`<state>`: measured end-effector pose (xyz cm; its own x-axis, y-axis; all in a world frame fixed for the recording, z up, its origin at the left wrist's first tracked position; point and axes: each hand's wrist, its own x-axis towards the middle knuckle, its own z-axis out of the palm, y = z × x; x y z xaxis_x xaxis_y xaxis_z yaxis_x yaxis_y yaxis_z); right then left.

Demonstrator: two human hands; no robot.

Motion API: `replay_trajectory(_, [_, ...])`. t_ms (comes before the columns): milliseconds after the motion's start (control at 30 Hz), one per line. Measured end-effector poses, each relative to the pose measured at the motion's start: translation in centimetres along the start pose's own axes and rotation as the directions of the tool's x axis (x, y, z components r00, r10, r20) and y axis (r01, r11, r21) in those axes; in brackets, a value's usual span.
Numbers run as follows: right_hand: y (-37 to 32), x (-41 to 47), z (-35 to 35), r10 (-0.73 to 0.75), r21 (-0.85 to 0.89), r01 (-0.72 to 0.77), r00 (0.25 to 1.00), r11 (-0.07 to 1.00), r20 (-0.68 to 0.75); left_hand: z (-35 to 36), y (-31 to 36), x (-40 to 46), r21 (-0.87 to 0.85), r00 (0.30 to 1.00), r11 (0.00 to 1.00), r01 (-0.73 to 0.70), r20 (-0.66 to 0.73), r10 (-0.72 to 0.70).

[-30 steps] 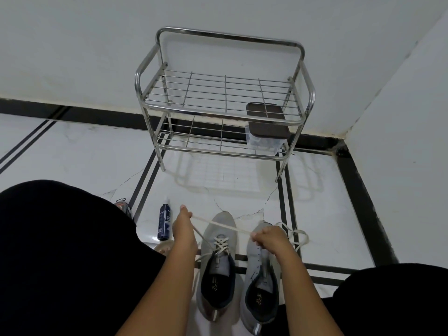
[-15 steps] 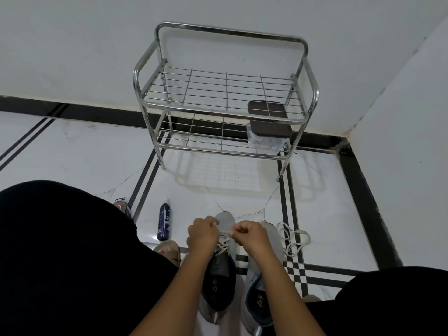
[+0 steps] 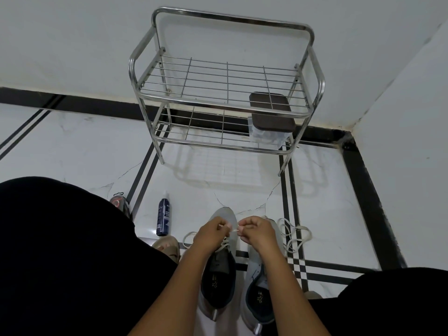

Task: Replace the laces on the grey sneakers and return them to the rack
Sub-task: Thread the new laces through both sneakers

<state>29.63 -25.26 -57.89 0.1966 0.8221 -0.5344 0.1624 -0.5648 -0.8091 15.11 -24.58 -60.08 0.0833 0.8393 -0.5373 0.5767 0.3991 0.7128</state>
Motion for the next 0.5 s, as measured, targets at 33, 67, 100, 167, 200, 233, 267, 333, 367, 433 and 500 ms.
replay_trajectory(33, [0.0,-0.1,0.2,-0.001,0.017,0.001,1.000,1.000,0.005,0.1,0.0,0.0,-0.018,1.000,1.000,-0.016,0.005,0.016])
replay_trajectory(67, [0.0,0.1,0.4,0.006,0.018,-0.006,1.000,1.000,-0.010,0.1,-0.1,0.0,-0.014,1.000,0.999,-0.029,-0.004,0.029])
replay_trajectory(100, [0.4,0.4,0.5,0.017,0.006,-0.017,0.999,1.000,-0.047,0.2,-0.3,0.1,-0.011,0.999,1.000,-0.028,-0.026,0.028])
replay_trajectory(167, [1.4,1.0,0.6,0.033,-0.077,-0.044,0.990,0.996,-0.139,0.3,-0.7,0.1,-0.031,0.998,1.000,0.001,-0.068,-0.003])
replay_trajectory(200, [1.9,1.1,0.6,0.046,-0.139,-0.068,0.986,0.988,-0.158,0.4,-0.9,0.2,-0.032,0.996,0.999,0.028,-0.081,-0.030])
replay_trajectory(233, [2.4,1.2,0.7,0.055,-0.232,-0.085,0.990,0.969,-0.133,0.5,-1.3,0.2,-0.011,0.994,0.998,0.061,-0.093,-0.062])
replay_trajectory(267, [2.9,1.0,1.0,0.076,-0.351,-0.093,0.995,0.932,-0.063,0.7,-1.7,0.2,0.024,0.990,0.995,0.099,-0.103,-0.096])
replay_trajectory(333, [4.5,0.2,2.0,0.143,-0.514,-0.076,0.986,0.854,0.090,1.2,-2.3,0.0,0.097,0.981,0.982,0.161,-0.127,-0.148])
replay_trajectory(367, [5.5,-0.1,2.5,0.157,-0.549,-0.063,0.980,0.833,0.125,1.5,-2.6,-0.1,0.141,0.979,0.974,0.175,-0.132,-0.157])
replay_trajectory(433, [7.2,-0.5,3.2,0.137,-0.536,-0.057,0.984,0.842,0.111,2.2,-3.0,-0.3,0.248,0.977,0.951,0.185,-0.150,-0.151])
replay_trajectory(500, [8.2,-0.1,3.1,0.150,-0.455,-0.097,0.986,0.885,0.080,2.8,-3.4,-0.4,0.357,0.972,0.914,0.194,-0.194,-0.131])
